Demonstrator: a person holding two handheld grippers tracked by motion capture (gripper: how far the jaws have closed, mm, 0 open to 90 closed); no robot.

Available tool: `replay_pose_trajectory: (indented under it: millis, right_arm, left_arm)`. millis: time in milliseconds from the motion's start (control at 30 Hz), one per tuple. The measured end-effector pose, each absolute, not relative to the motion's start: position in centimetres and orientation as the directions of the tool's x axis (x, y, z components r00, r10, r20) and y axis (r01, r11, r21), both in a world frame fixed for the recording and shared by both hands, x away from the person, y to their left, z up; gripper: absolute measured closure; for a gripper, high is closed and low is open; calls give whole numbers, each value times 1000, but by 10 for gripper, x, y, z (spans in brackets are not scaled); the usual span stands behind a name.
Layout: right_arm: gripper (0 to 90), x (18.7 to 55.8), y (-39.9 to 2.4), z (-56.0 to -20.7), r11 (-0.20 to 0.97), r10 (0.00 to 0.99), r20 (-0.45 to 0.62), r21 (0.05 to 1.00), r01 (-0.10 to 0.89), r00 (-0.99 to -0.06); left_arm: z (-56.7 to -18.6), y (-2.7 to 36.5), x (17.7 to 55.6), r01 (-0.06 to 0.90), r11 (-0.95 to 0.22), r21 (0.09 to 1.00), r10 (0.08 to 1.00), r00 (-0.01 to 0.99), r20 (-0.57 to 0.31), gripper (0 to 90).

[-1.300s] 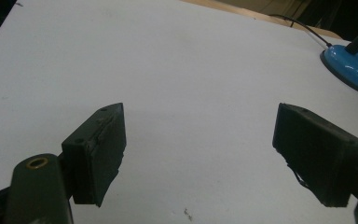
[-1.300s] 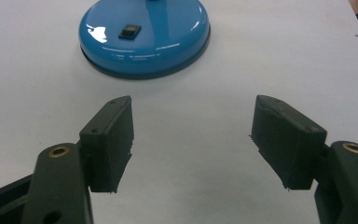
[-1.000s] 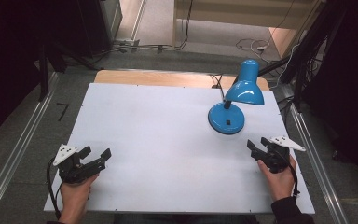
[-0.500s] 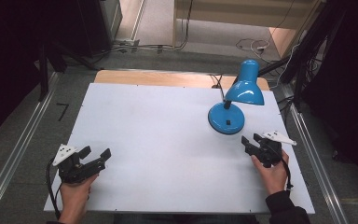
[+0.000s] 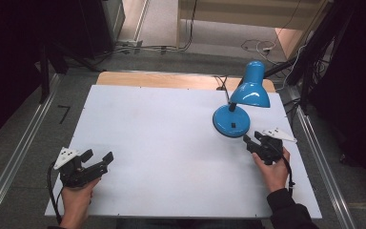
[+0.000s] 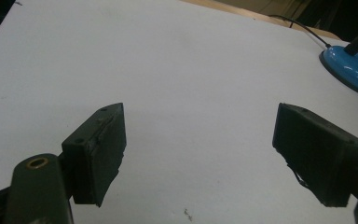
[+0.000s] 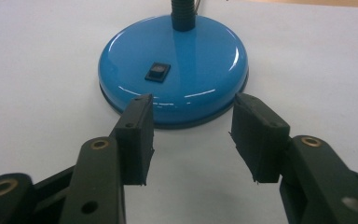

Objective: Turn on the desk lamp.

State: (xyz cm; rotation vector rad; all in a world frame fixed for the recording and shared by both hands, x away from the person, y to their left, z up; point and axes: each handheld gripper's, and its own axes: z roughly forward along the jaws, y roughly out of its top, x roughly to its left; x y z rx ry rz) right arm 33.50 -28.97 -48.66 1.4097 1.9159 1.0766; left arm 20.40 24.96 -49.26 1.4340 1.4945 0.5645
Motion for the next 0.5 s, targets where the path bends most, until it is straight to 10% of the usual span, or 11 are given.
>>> replay_pose_trajectory:
  millis: [500]
  right_arm:
    - [849,356,-277,-487,147,940,53,828,541,-337]
  left_arm:
    - [-493,250,204,501,204,841,939,141,-312,177]
